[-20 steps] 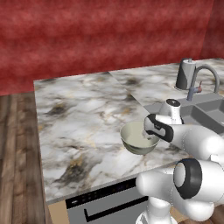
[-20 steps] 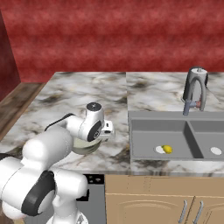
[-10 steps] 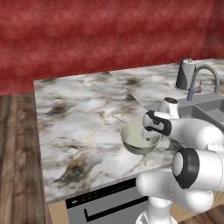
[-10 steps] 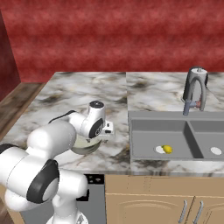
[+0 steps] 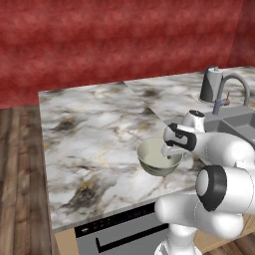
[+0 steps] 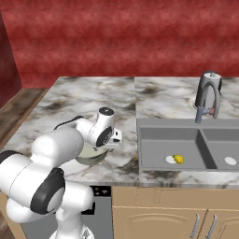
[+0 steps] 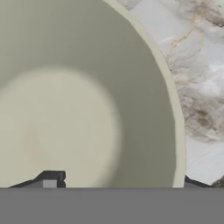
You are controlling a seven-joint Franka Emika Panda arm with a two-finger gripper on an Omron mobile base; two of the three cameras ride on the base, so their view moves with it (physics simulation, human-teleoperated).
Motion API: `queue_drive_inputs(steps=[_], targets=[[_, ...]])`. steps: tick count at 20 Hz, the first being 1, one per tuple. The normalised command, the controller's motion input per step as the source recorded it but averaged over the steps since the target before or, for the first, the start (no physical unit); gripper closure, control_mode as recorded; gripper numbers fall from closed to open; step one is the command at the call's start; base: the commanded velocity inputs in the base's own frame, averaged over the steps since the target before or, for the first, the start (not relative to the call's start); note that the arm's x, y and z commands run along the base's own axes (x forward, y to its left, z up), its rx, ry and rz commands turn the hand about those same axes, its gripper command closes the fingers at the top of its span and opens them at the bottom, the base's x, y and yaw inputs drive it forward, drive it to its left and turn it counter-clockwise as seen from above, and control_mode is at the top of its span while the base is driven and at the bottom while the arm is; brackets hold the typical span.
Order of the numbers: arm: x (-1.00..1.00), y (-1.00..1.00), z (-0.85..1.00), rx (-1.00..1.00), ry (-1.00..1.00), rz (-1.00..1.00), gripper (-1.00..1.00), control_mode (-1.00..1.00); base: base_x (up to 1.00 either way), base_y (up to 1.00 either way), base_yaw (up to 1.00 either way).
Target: Clear the mugs and bowl far away from the sink.
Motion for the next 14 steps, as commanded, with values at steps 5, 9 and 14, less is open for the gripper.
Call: queue_drive_inputs(steps=[5,9,14], targets=[[0.0,0.0,0.0,0.0,0.0,0.0,1.0,-1.0,0.0,0.0,0.0],[0.0,0.0,0.0,0.0,0.0,0.0,1.0,-1.0,0.0,0.0,0.0],[-0.07,0.0,0.12,0.02,-0.05,0.0,1.0,-1.0,0.0,0.0,0.0]])
